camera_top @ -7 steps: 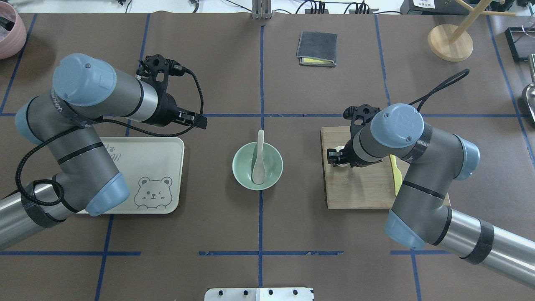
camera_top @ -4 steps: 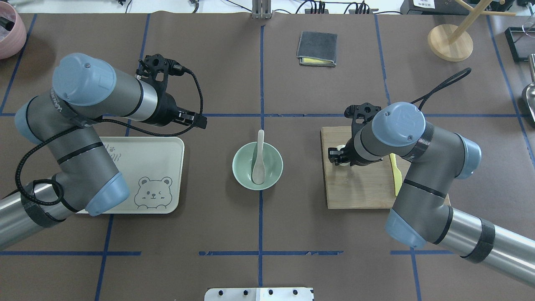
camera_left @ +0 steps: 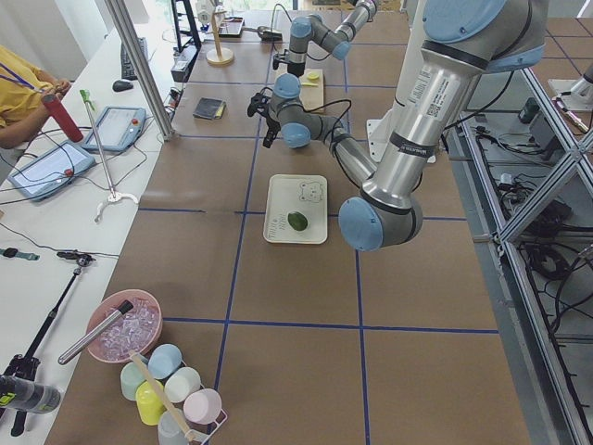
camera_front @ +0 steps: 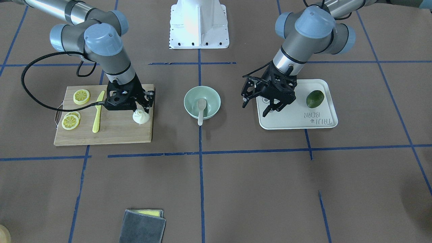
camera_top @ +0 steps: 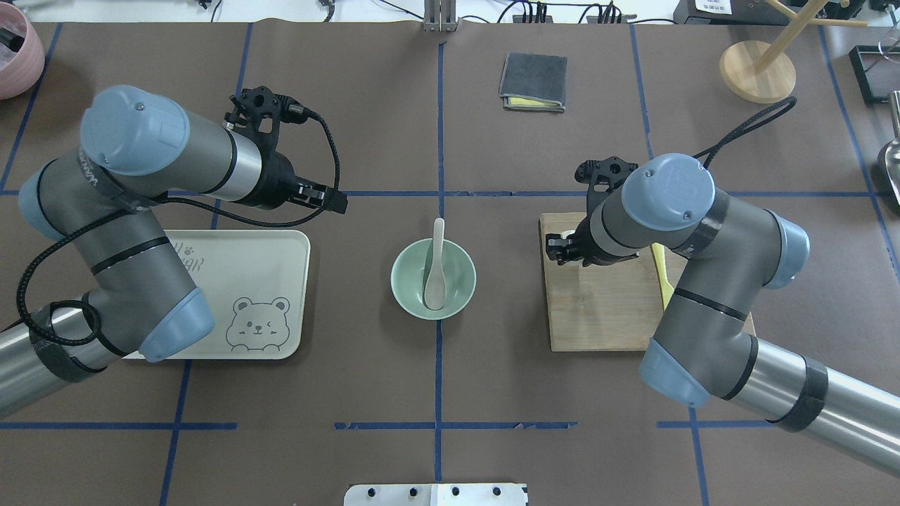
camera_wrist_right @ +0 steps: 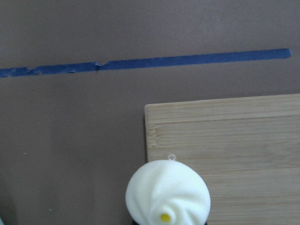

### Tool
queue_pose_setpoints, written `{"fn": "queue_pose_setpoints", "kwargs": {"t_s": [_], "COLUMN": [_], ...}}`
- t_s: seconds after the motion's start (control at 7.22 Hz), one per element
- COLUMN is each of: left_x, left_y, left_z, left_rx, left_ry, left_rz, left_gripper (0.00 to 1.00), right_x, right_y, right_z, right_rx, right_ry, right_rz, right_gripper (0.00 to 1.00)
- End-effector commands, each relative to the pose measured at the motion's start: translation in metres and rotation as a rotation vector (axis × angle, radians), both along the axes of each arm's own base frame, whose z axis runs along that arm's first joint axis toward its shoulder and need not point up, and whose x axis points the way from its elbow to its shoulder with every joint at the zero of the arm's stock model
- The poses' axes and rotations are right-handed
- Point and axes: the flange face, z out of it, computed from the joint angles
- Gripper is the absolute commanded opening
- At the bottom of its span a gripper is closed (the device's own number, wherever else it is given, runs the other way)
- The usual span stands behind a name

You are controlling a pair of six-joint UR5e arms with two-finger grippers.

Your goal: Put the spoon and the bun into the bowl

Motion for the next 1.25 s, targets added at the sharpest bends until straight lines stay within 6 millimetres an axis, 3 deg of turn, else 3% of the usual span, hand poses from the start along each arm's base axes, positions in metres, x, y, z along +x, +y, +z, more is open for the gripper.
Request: {"fn": "queue_pose_setpoints", "kwargs": {"t_s": [0.0, 0.28, 0.42, 0.55, 0.69, 0.83, 0.97, 1.11], "left_x": [-0.05, -0.091, -0.113, -0.112, -0.111, -0.111, -0.111, -0.11], "left_y": [0.02, 0.013, 0.009, 0.007, 0.007, 0.007, 0.007, 0.007], "left_z": [0.014, 0.023, 0.034, 0.042, 0.043, 0.044, 0.045, 0.047], "left_rx": [0.009, 0.011, 0.011, 0.008, 0.007, 0.005, 0.004, 0.001], "left_ry": [0.011, 0.095, 0.118, 0.122, 0.121, 0.12, 0.119, 0.116], "left_rz": [-0.021, 0.031, 0.034, 0.044, 0.045, 0.045, 0.045, 0.045], "left_gripper": [0.76, 0.76, 0.76, 0.76, 0.76, 0.76, 0.76, 0.76], "right_x": [-0.023, -0.073, -0.088, -0.09, -0.099, -0.101, -0.104, -0.103], "right_y": [0.01, 0.06, 0.075, 0.077, 0.087, 0.085, 0.084, 0.081], "right_z": [-0.061, -0.131, -0.15, -0.149, -0.142, -0.142, -0.137, -0.136], "right_rx": [-0.047, -0.073, -0.079, -0.075, -0.067, -0.058, -0.053, -0.049], "right_ry": [-0.066, -0.16, -0.184, -0.182, -0.166, -0.162, -0.15, -0.149], "right_rz": [0.039, 0.098, 0.089, 0.093, 0.091, 0.101, 0.097, 0.099], "right_gripper": [0.46, 0.47, 0.47, 0.48, 0.61, 0.64, 0.83, 0.85]}}
